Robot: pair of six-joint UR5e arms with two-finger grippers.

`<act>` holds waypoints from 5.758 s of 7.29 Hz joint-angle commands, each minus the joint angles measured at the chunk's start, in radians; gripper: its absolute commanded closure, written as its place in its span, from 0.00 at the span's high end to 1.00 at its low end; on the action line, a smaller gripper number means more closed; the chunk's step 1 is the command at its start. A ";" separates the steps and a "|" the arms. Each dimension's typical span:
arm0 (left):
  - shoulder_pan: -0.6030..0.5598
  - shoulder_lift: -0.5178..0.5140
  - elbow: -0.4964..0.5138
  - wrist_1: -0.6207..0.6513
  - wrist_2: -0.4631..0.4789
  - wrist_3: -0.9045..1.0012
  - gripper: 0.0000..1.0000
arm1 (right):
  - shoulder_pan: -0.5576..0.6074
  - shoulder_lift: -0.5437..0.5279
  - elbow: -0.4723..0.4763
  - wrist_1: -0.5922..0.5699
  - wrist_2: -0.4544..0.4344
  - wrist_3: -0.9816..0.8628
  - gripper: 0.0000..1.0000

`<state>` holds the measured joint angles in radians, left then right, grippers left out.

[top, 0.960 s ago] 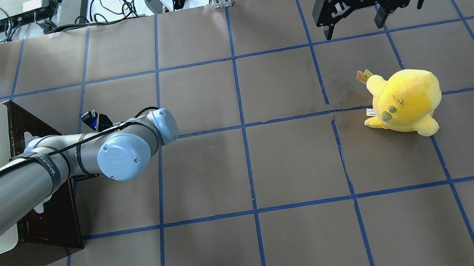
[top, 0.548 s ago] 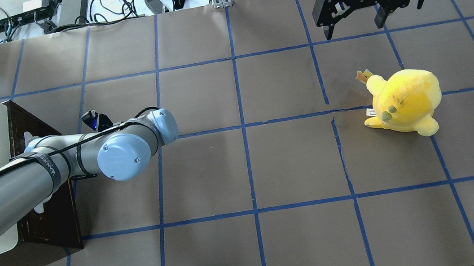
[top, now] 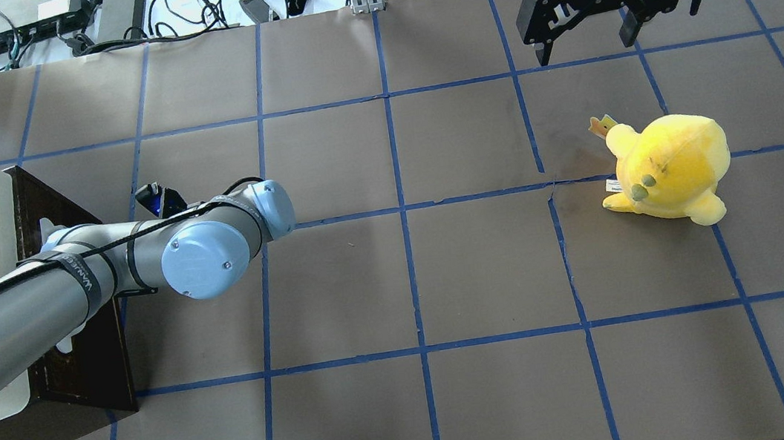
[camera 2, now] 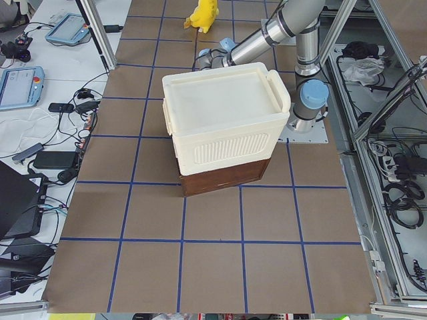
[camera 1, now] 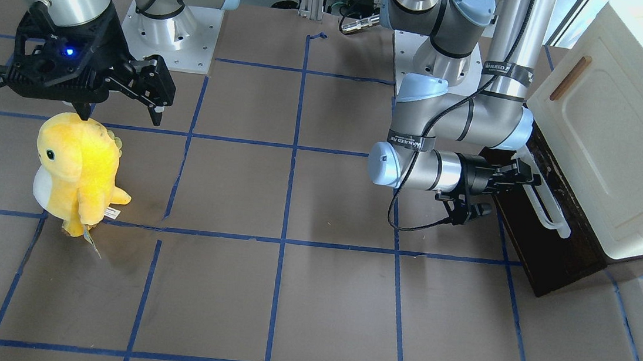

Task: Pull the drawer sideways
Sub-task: 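Hold the white handle firmly with the left gripper, then pull the handle with the left gripper, sliding the drawer out toward the table center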

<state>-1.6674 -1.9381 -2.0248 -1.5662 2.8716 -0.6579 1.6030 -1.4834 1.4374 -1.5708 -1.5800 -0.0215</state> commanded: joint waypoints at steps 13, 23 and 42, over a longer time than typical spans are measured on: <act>-0.046 -0.007 0.014 0.011 -0.018 0.011 0.24 | 0.000 0.000 0.000 0.000 0.000 0.000 1.00; -0.146 -0.012 0.063 0.005 -0.081 0.015 0.25 | 0.000 0.000 0.000 0.000 0.000 0.000 1.00; -0.210 -0.002 0.228 0.012 -0.261 0.099 0.62 | 0.000 0.000 0.000 0.000 0.000 0.000 1.00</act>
<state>-1.8633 -1.9403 -1.8718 -1.5537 2.7022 -0.6122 1.6030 -1.4834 1.4373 -1.5708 -1.5800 -0.0221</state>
